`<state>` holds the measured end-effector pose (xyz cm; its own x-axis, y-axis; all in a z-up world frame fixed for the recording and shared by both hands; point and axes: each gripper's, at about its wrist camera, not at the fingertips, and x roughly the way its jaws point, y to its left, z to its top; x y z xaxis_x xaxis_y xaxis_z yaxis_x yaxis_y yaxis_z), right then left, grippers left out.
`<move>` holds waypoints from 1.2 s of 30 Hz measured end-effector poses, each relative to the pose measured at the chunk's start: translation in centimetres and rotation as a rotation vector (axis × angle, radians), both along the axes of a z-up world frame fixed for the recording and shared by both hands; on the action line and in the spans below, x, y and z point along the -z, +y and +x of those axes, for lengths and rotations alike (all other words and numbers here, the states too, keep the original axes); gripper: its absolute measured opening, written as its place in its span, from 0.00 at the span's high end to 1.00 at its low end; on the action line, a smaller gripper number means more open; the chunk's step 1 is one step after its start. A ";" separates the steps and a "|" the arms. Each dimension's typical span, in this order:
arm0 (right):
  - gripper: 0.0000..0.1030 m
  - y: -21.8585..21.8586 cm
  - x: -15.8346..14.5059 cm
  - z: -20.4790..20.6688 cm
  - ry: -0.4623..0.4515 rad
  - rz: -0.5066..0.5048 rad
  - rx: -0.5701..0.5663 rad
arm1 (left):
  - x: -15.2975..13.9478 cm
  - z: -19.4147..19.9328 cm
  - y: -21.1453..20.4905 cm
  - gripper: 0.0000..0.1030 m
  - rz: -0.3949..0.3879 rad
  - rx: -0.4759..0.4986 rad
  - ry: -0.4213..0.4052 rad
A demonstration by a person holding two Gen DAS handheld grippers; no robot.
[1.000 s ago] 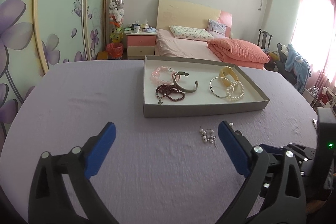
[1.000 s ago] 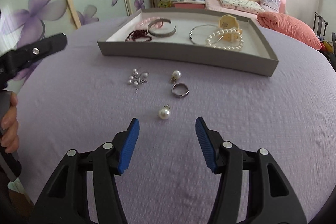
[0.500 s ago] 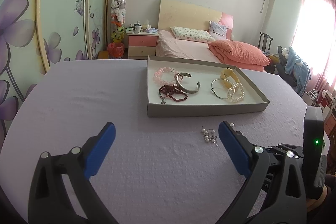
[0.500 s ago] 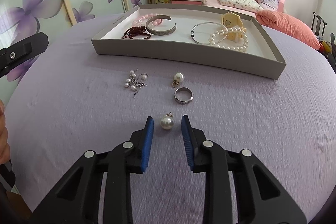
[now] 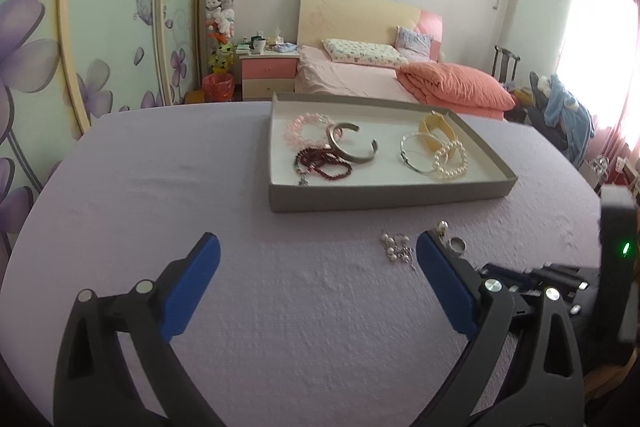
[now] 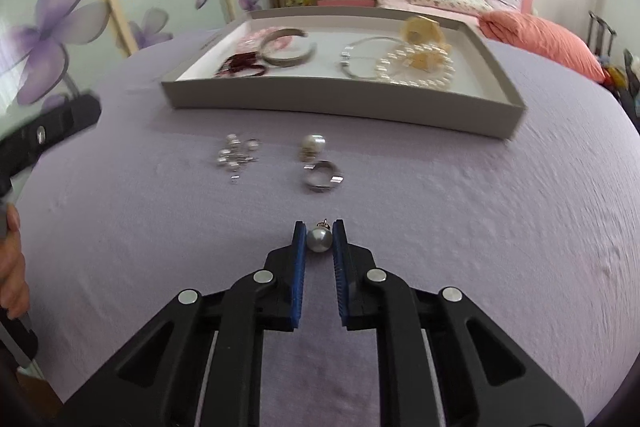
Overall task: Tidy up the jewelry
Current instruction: 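Lift the pearl pendant with right tool while left tool grasps the pearl earrings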
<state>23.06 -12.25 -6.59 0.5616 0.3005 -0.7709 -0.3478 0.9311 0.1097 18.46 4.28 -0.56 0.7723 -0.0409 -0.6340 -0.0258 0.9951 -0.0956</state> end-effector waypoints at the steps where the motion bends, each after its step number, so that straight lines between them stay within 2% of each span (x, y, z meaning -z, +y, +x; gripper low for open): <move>1: 0.87 -0.7 -0.1 0.2 0.001 0.008 0.020 | 0.3 0.2 -0.4 0.04 0.008 0.008 0.009; 8: 0.87 -4.8 -1.1 1.8 -0.010 0.056 0.119 | 2.7 2.0 -4.4 0.04 0.078 0.084 0.089; 12: 0.87 -5.9 -1.6 2.4 -0.017 0.077 0.133 | 4.1 3.4 -5.8 0.06 0.079 0.107 0.137; 17: 0.87 -6.2 -1.9 2.9 -0.021 0.099 0.130 | 5.2 5.1 -7.3 0.22 0.084 0.124 0.186; 19: 0.87 -6.2 -2.0 3.1 -0.021 0.108 0.128 | 5.7 5.8 -7.6 0.32 0.079 0.123 0.211; 20: 0.87 -6.2 -2.0 3.3 -0.022 0.112 0.127 | 6.0 6.1 -7.7 0.33 0.075 0.120 0.224; 23: 0.87 -6.2 -2.0 3.4 -0.021 0.122 0.123 | 6.0 6.6 -8.2 0.38 0.087 0.107 0.218; 26: 0.87 -6.1 -2.0 3.6 -0.018 0.131 0.117 | 6.0 7.1 -8.4 0.48 0.098 0.098 0.217; 27: 0.87 -6.2 -2.0 3.6 -0.017 0.134 0.115 | 6.0 7.2 -8.4 0.53 0.099 0.098 0.216; 29: 0.87 -6.1 -2.0 3.6 -0.016 0.138 0.112 | 5.9 7.5 -8.5 0.71 0.100 0.092 0.211; 30: 0.87 -6.1 -1.9 3.6 -0.014 0.139 0.111 | 5.8 7.6 -8.4 0.86 0.097 0.091 0.211; 31: 0.87 -6.1 -1.9 3.6 -0.013 0.141 0.109 | 5.8 7.6 -8.3 0.89 0.092 0.089 0.212; 36: 0.87 -6.1 -2.1 3.4 -0.015 0.143 0.107 | 5.5 7.1 -7.5 0.94 0.053 0.095 0.209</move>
<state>26.42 -18.37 -4.53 0.6072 0.3442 -0.7161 -0.2497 0.9383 0.2393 25.56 -3.19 -6.11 0.6185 -0.0695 -0.7827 0.0543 0.9975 -0.0457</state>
